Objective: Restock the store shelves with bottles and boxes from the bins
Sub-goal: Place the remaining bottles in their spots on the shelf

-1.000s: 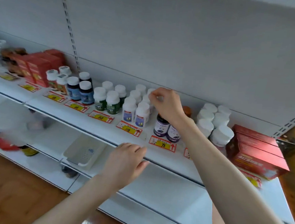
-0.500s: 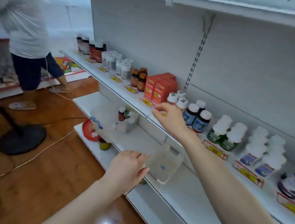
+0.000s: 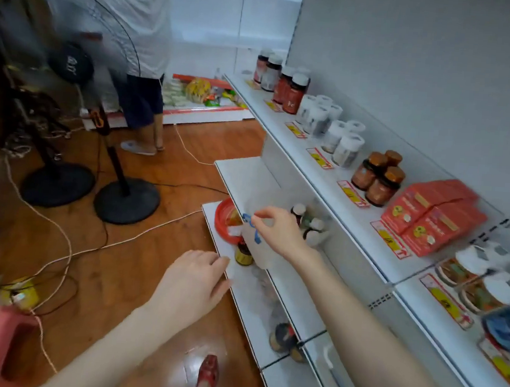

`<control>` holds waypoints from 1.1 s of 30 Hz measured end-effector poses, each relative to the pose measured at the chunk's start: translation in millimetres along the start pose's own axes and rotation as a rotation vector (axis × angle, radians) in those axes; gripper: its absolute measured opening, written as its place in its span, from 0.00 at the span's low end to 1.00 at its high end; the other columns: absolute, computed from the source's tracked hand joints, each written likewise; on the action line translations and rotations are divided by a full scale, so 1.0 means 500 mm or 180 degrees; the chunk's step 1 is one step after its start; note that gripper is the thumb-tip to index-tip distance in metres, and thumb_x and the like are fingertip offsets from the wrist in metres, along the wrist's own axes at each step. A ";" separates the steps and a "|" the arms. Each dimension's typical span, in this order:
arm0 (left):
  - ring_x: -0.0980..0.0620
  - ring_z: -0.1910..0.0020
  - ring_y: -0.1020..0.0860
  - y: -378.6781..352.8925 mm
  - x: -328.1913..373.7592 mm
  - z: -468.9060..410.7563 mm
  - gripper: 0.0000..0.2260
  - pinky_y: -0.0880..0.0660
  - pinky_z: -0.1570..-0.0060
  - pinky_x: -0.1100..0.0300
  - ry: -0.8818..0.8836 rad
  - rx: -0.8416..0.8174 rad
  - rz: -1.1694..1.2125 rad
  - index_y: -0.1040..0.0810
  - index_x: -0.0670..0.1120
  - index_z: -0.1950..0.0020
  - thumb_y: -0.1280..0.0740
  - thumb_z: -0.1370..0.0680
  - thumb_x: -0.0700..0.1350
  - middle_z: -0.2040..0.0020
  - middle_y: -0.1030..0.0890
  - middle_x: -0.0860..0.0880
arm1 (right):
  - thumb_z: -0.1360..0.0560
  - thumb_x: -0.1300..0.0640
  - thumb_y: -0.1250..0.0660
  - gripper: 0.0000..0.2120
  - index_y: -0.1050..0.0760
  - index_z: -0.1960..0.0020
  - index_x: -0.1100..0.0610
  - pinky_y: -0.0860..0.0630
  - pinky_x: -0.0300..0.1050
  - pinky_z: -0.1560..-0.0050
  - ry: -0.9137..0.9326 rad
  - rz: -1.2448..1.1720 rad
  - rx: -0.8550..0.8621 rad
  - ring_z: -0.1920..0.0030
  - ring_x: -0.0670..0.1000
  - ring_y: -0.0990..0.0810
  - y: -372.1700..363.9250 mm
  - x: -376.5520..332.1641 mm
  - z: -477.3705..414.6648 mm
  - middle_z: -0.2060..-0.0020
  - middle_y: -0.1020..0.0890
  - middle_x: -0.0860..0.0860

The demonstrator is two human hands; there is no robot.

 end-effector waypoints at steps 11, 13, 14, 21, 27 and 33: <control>0.51 0.69 0.20 -0.108 -0.229 -0.252 0.15 0.23 0.70 0.64 0.0233 -0.0210 0.0010 0.18 0.45 0.58 0.21 0.39 0.50 0.67 0.19 0.50 | 0.24 0.56 0.37 0.15 0.23 0.42 0.64 0.31 0.45 0.40 -0.0655 0.0075 -0.0557 0.40 0.56 0.24 -0.130 0.146 -0.306 0.43 0.20 0.58; 0.51 0.70 0.20 -0.131 -0.251 -0.282 0.16 0.24 0.71 0.64 0.0208 -0.0282 0.0044 0.17 0.45 0.58 0.21 0.40 0.51 0.68 0.19 0.51 | 0.23 0.57 0.38 0.15 0.24 0.41 0.64 0.32 0.44 0.40 -0.0808 0.0143 -0.0563 0.39 0.56 0.25 -0.128 0.177 -0.336 0.42 0.21 0.58; 0.52 0.71 0.20 -0.140 -0.261 -0.299 0.16 0.24 0.72 0.64 0.0191 -0.0334 0.0068 0.17 0.45 0.58 0.21 0.40 0.51 0.68 0.19 0.51 | 0.23 0.57 0.38 0.15 0.25 0.40 0.64 0.33 0.44 0.39 -0.0897 0.0171 -0.0564 0.38 0.55 0.25 -0.127 0.194 -0.349 0.41 0.21 0.58; 0.47 0.68 0.19 -0.262 -0.333 -0.430 0.15 0.22 0.71 0.57 -0.0138 -0.0872 0.0385 0.18 0.43 0.57 0.22 0.37 0.49 0.66 0.18 0.48 | 0.25 0.59 0.36 0.12 0.24 0.43 0.61 0.32 0.42 0.44 -0.1848 0.0137 -0.0290 0.41 0.54 0.24 -0.111 0.348 -0.380 0.44 0.21 0.59; 0.50 0.68 0.20 -0.379 -0.346 -0.541 0.17 0.25 0.72 0.64 -0.0921 -0.1059 0.0553 0.18 0.45 0.59 0.21 0.43 0.51 0.66 0.19 0.50 | 0.23 0.56 0.38 0.13 0.26 0.44 0.63 0.39 0.41 0.60 -0.2655 0.0387 0.0043 0.47 0.55 0.24 -0.095 0.429 -0.337 0.49 0.22 0.57; 0.47 0.65 0.19 -0.521 -0.354 -0.603 0.20 0.23 0.69 0.61 -0.1246 -0.1274 0.0749 0.19 0.40 0.56 0.20 0.42 0.49 0.64 0.18 0.46 | 0.24 0.57 0.37 0.16 0.30 0.38 0.62 0.37 0.39 0.54 -0.2992 0.0577 -0.0128 0.42 0.57 0.27 -0.174 0.519 -0.335 0.42 0.25 0.59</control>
Point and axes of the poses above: each hand's wrist, its own z-axis away from the middle knuckle, its own y-axis out of the back of the hand, x = y × z, the point moved 10 cm from there along -z, towards the middle knuckle
